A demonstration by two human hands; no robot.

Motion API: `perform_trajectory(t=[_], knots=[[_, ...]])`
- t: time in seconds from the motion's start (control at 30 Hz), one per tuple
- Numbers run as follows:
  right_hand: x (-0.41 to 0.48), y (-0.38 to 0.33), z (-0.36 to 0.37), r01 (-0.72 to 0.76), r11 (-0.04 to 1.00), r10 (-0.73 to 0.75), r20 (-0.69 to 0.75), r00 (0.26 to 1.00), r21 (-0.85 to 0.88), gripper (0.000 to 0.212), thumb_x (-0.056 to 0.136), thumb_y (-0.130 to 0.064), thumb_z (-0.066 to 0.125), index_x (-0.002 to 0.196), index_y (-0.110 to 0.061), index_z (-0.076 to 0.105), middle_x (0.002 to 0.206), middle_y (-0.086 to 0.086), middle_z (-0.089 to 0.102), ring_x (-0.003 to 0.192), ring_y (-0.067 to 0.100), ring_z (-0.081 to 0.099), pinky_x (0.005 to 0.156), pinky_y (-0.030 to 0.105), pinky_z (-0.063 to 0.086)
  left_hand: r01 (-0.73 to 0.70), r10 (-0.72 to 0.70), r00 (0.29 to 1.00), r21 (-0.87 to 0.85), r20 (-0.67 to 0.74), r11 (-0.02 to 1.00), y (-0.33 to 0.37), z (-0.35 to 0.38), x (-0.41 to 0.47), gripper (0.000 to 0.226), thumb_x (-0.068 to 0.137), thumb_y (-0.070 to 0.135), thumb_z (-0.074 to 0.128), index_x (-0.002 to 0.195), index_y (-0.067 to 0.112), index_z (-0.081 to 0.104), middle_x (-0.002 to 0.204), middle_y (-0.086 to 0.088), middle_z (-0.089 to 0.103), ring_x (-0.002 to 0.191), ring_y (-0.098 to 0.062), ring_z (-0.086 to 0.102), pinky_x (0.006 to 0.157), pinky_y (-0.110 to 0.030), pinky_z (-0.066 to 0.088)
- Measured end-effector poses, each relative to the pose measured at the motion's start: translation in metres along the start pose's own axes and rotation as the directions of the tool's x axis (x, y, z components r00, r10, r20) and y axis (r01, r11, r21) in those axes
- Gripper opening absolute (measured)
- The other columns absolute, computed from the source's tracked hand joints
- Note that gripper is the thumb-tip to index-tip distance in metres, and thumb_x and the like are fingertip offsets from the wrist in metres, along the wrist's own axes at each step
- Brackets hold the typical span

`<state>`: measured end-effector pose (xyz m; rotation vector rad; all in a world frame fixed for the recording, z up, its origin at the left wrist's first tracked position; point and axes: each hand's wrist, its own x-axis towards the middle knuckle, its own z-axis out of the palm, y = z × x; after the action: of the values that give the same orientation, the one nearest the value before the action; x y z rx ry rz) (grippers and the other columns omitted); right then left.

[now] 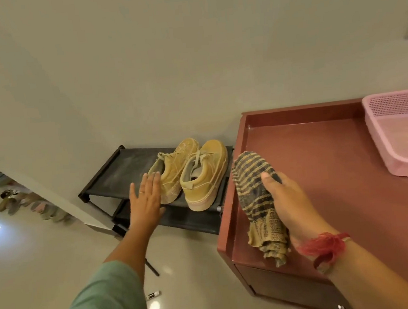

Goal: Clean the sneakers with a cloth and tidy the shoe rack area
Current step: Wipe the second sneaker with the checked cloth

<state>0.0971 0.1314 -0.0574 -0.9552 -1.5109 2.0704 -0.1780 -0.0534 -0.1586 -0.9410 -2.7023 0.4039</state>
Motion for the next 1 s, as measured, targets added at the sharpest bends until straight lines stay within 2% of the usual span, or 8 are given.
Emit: perform_trajectory(t=[0.17, 0.27, 0.43, 0.6, 0.7, 0.8, 0.9, 1.0], knots=[[0.004, 0.001, -0.005, -0.017, 1.000, 0.017, 0.001, 1.000, 0.003, 0.018, 0.097, -0.028, 0.043, 0.096, -0.022, 0.060, 0.101, 0.006, 0.067, 0.095, 0.025, 0.064, 0.088, 0.043, 0.051, 0.061, -0.061, 0.998, 0.001, 0.007, 0.998, 0.009, 0.000, 0.011, 0.092, 0.070, 0.049, 0.076, 0.136, 0.013, 0.024, 0.149, -0.013, 0.027, 0.147, -0.031, 0.009, 0.112, -0.061, -0.002], [0.004, 0.000, -0.009, -0.023, 1.000, 0.023, -0.010, 1.000, -0.005, 0.018, 0.097, -0.029, 0.043, 0.098, -0.020, 0.060, 0.100, 0.007, 0.067, 0.093, 0.025, 0.064, 0.084, 0.041, 0.053, 0.066, -0.067, 0.997, 0.028, 0.041, 0.997, 0.006, -0.003, 0.016, 0.085, 0.067, 0.052, 0.076, 0.126, 0.012, 0.030, 0.143, -0.011, 0.030, 0.147, -0.031, 0.011, 0.110, -0.065, -0.005], [-0.001, -0.008, -0.016, 0.014, 1.000, -0.013, 0.006, 1.000, -0.020, 0.021, 0.098, -0.028, 0.042, 0.089, -0.021, 0.060, 0.096, 0.006, 0.068, 0.089, 0.023, 0.065, 0.081, 0.039, 0.053, -0.012, 0.006, 0.995, -0.055, -0.095, 0.998, -0.013, -0.019, 0.000, 0.078, 0.055, 0.040, 0.084, 0.117, 0.013, 0.044, 0.127, -0.011, 0.052, 0.143, -0.033, 0.025, 0.107, -0.072, -0.004], [-0.010, -0.021, -0.033, 0.088, 0.996, -0.089, -0.039, 0.995, -0.025, 0.021, 0.098, -0.026, 0.042, 0.088, -0.020, 0.059, 0.092, 0.010, 0.067, 0.084, 0.029, 0.065, 0.076, 0.044, 0.053, -0.188, 0.178, 0.974, -0.063, -0.139, 0.980, -0.034, -0.094, -0.014, 0.089, 0.051, 0.043, 0.083, 0.126, 0.021, 0.041, 0.133, -0.007, 0.053, 0.145, -0.029, 0.019, 0.103, -0.077, 0.002], [-0.020, -0.026, -0.047, 0.148, 0.988, -0.151, -0.065, 0.986, -0.046, 0.022, 0.098, -0.025, 0.042, 0.084, -0.019, 0.057, 0.082, 0.010, 0.062, 0.072, 0.029, 0.059, 0.075, 0.053, 0.051, -0.259, 0.239, 0.953, -0.092, -0.184, 0.962, -0.039, -0.153, -0.026, 0.102, 0.047, 0.063, 0.074, 0.134, 0.021, 0.040, 0.139, -0.006, 0.050, 0.146, -0.025, 0.016, 0.104, -0.072, -0.007], [-0.033, -0.029, -0.061, 0.223, 0.969, -0.233, -0.095, 0.968, -0.104, 0.020, 0.098, -0.021, 0.041, 0.085, -0.019, 0.056, 0.084, 0.009, 0.061, 0.071, 0.023, 0.058, 0.074, 0.046, 0.051, -0.265, 0.206, 0.937, -0.193, -0.281, 0.945, -0.032, -0.213, -0.046, 0.111, 0.041, 0.072, 0.053, 0.138, 0.018, 0.042, 0.140, -0.006, 0.049, 0.145, -0.024, 0.019, 0.104, -0.070, -0.006], [-0.040, -0.031, -0.079, 0.266, 0.938, -0.298, -0.125, 0.946, -0.222, 0.015, 0.098, -0.017, 0.042, 0.094, -0.016, 0.056, 0.091, 0.008, 0.062, 0.080, 0.021, 0.060, 0.072, 0.035, 0.051, -0.271, 0.152, 0.921, -0.309, -0.358, 0.912, -0.017, -0.264, -0.071, 0.107, 0.041, 0.067, 0.055, 0.135, 0.018, 0.041, 0.135, -0.008, 0.049, 0.143, -0.030, 0.024, 0.105, -0.071, -0.002], [-0.037, -0.033, -0.102, 0.286, 0.928, -0.333, -0.183, 0.925, -0.241, 0.014, 0.096, -0.014, 0.044, 0.100, -0.015, 0.057, 0.099, 0.011, 0.064, 0.095, 0.028, 0.062, 0.085, 0.041, 0.052, -0.314, 0.153, 0.918, -0.435, -0.366, 0.844, 0.009, -0.295, -0.090, 0.102, 0.041, 0.066, 0.058, 0.130, 0.020, 0.040, 0.121, -0.004, 0.050, 0.128, -0.033, 0.041, 0.106, -0.073, 0.009]])
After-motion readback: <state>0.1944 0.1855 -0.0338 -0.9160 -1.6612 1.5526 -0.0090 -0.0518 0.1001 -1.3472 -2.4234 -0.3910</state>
